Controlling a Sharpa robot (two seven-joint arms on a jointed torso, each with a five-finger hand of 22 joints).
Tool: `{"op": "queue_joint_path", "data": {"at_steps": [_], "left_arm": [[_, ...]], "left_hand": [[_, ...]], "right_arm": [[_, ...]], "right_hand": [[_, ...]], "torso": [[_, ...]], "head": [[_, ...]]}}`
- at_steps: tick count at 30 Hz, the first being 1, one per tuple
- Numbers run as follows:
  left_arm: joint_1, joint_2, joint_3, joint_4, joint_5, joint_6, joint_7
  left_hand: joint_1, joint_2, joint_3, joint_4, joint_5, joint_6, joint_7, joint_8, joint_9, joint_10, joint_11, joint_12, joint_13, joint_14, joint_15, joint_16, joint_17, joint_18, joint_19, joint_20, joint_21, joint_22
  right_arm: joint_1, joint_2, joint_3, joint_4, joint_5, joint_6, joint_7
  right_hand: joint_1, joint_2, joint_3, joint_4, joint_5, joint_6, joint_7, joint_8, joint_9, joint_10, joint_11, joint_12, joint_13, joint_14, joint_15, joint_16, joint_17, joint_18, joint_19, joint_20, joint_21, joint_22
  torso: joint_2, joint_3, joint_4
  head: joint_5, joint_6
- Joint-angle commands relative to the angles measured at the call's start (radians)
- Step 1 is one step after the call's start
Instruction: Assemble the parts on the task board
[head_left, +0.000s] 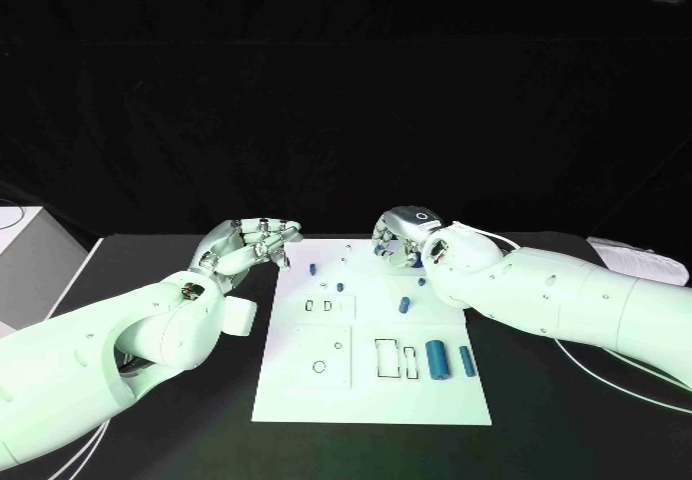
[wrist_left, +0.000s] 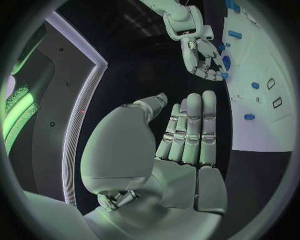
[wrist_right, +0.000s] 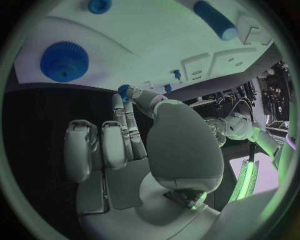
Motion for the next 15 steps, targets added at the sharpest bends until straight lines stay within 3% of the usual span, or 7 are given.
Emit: {"op": "queue_joint_path", "data": {"at_steps": [1,6,15], "left_arm": [[0.001,0.002,0.002,0.004,-0.003,0.015,0.005],[0.001,0.003,0.003,0.007,-0.003,0.016,0.004],[0.001,0.002,0.007,0.013,-0.003,0.015,0.003]], "left_hand": [[-0.003,0.009,0.007,0.001,-0.001,-0.006,-0.003,0.005,0.001,0.005,-0.003,-0.005,0.001,-0.01,0.0,0.004,0.001,0.006,-0.006,-0.002,0.002,0.001],[-0.003,0.009,0.007,0.001,-0.001,-0.006,-0.003,0.005,0.001,0.005,-0.003,-0.005,0.001,-0.01,0.0,0.004,0.001,0.006,-0.006,-0.002,0.002,0.001],[-0.003,0.009,0.007,0.001,-0.001,-0.006,-0.003,0.005,0.001,0.005,-0.003,-0.005,0.001,-0.01,0.0,0.004,0.001,0.006,-0.006,-0.002,0.002,0.001]], "right_arm": [[0.001,0.021,0.0,-0.021,-0.012,-0.041,-0.016],[0.001,0.06,0.001,-0.056,-0.012,-0.051,-0.019],[0.001,0.108,0.001,-0.092,-0.008,-0.064,-0.017]], "right_hand": [[0.024,0.028,0.0,-0.008,0.007,0.002,0.001,0.006,0.003,0.035,-0.032,-0.002,0.015,0.032,-0.005,0.005,0.0,-0.019,0.015,-0.002,0.009,0.026],[0.024,0.027,0.0,-0.008,0.007,0.002,0.001,0.006,0.003,0.035,-0.032,-0.002,0.015,0.031,-0.005,0.004,-0.002,-0.023,0.021,-0.002,0.02,0.042],[0.024,0.026,0.0,-0.009,0.008,0.001,0.001,0.006,0.004,0.035,-0.031,-0.003,0.016,0.031,-0.005,0.004,-0.003,-0.023,0.022,-0.002,0.021,0.043]], "torso": [[0.001,-0.0014,0.0028],[0.003,-0.0018,0.0042],[0.008,-0.0076,0.0125]], "head": [[-0.001,0.003],[-0.001,0.002],[-0.001,0.004]]}}
